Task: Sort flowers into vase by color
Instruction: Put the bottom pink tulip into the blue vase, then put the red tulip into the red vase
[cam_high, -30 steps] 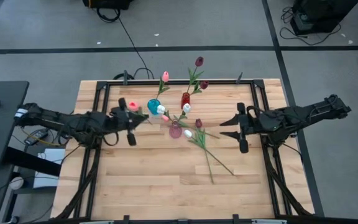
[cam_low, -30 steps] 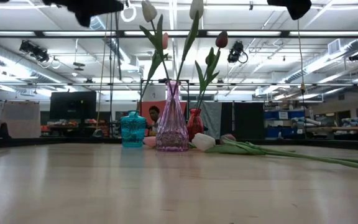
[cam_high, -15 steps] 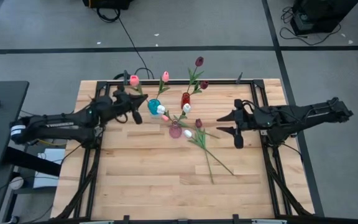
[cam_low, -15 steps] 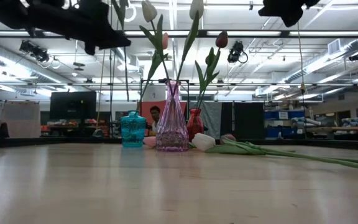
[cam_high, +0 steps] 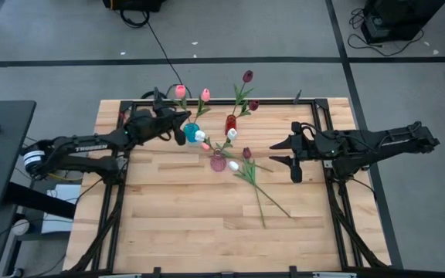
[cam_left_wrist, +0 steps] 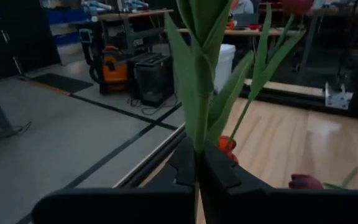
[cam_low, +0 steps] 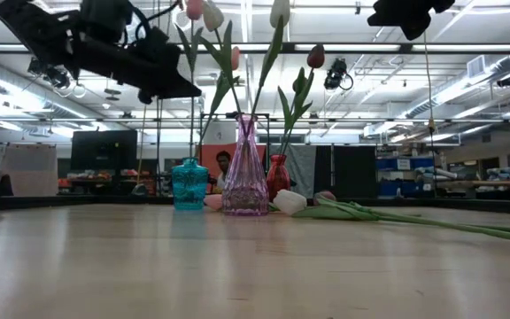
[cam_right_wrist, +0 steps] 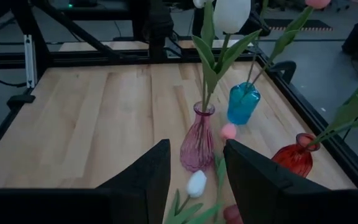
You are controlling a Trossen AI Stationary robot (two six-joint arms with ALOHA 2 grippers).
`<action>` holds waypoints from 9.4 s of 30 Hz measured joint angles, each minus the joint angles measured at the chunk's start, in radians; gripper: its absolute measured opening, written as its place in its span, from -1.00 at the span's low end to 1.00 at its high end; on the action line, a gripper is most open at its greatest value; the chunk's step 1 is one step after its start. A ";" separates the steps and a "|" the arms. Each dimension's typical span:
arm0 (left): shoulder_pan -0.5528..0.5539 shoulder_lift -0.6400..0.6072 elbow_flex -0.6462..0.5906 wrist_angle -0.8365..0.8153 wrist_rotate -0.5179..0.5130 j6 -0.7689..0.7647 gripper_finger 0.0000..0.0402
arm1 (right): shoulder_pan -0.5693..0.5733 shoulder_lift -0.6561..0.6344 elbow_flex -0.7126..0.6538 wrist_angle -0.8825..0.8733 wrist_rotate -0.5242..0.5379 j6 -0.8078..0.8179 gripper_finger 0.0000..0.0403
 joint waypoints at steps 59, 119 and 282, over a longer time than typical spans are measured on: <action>-0.099 -0.500 -0.278 -0.282 -0.156 -0.178 -0.09 | 0.049 0.365 0.000 -0.180 -0.032 0.388 -0.19; -0.289 -0.382 -0.278 -0.027 0.333 -0.193 -0.09 | 0.105 0.505 0.225 -0.395 -0.156 0.344 -0.93; -0.928 0.114 0.145 -0.232 -0.537 -0.043 -0.13 | -0.421 0.833 -0.071 1.491 0.057 -0.423 -0.78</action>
